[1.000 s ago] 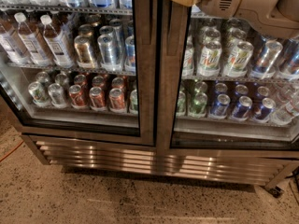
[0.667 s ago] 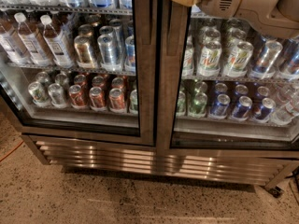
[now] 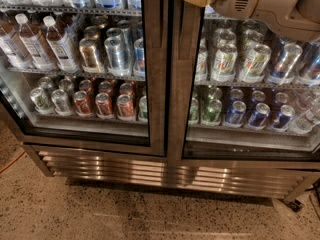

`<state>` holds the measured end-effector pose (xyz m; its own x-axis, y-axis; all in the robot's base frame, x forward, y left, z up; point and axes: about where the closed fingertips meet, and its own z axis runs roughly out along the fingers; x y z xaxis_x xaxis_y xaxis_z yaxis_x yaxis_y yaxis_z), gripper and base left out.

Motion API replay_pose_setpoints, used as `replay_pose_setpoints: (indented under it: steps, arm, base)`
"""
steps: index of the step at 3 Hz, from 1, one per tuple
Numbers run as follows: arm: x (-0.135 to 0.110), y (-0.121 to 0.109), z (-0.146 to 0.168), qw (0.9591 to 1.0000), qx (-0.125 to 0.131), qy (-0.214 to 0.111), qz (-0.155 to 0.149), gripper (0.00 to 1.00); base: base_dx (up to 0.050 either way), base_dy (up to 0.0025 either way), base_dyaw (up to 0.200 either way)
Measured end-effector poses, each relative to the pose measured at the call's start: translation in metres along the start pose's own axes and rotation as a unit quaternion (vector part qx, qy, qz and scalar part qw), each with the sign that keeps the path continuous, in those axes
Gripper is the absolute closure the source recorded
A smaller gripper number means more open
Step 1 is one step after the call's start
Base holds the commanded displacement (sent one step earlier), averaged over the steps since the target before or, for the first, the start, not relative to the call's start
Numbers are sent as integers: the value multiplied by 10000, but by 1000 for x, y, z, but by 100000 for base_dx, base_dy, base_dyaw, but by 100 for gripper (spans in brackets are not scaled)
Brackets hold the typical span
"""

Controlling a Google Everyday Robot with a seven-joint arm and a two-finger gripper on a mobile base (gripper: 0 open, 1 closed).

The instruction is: Open right fridge door

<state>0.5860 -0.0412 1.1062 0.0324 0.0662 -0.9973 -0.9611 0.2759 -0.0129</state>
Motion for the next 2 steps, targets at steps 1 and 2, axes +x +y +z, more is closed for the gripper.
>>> replay_pose_setpoints:
  steps: [1, 2]
  arm:
    - [0, 0, 0, 10000, 0, 0, 0, 56]
    - [0, 0, 0, 10000, -1, 0, 0, 45]
  base:
    - [0, 0, 0]
    - [0, 0, 0]
